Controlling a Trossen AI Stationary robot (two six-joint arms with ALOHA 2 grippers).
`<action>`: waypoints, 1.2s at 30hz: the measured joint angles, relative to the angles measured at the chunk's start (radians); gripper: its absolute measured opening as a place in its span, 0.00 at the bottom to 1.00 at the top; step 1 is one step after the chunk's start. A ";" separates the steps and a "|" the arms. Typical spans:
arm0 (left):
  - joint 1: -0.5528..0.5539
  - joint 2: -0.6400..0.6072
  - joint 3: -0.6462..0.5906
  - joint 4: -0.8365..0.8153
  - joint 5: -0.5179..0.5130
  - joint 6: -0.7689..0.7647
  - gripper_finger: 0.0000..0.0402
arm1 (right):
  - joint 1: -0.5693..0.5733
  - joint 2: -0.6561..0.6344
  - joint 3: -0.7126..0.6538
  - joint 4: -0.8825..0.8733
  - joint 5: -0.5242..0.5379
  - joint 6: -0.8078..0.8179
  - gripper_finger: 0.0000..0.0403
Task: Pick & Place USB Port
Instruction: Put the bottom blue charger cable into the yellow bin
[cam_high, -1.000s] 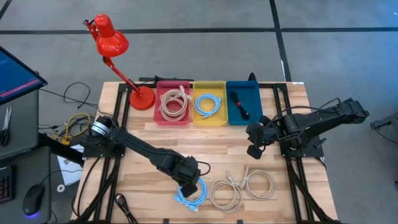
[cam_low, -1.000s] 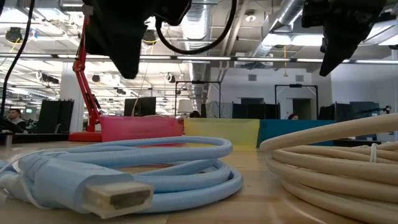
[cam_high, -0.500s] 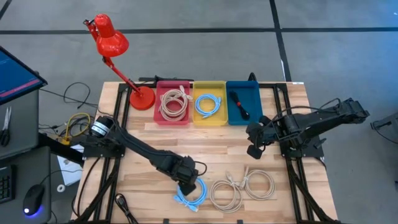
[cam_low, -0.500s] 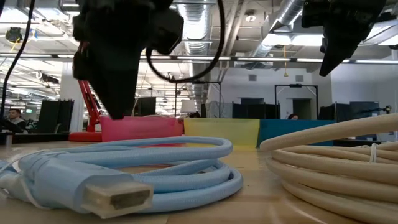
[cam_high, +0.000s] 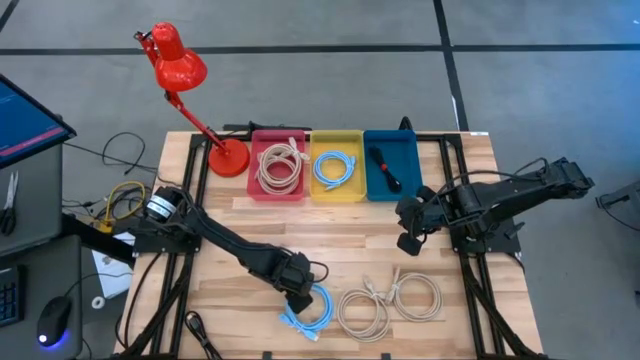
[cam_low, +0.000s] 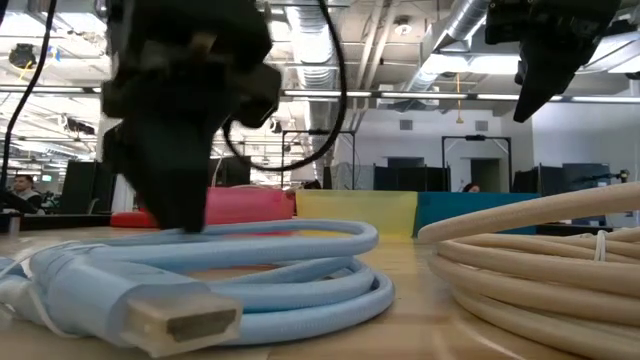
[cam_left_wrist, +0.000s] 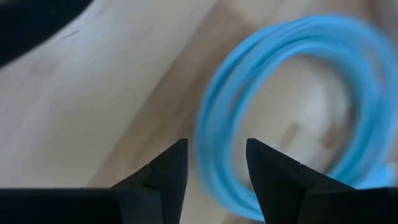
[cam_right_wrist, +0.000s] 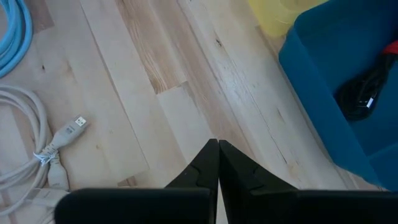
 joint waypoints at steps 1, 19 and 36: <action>0.000 0.000 -0.009 0.000 0.000 0.000 0.40 | 0.000 0.000 0.000 0.000 0.000 0.000 0.00; 0.001 -0.004 -0.103 0.175 0.003 -0.052 0.05 | 0.000 0.000 0.000 0.000 0.000 0.002 0.00; 0.047 0.000 0.001 0.218 -0.018 0.071 0.04 | 0.000 0.000 0.000 -0.001 0.001 -0.001 0.00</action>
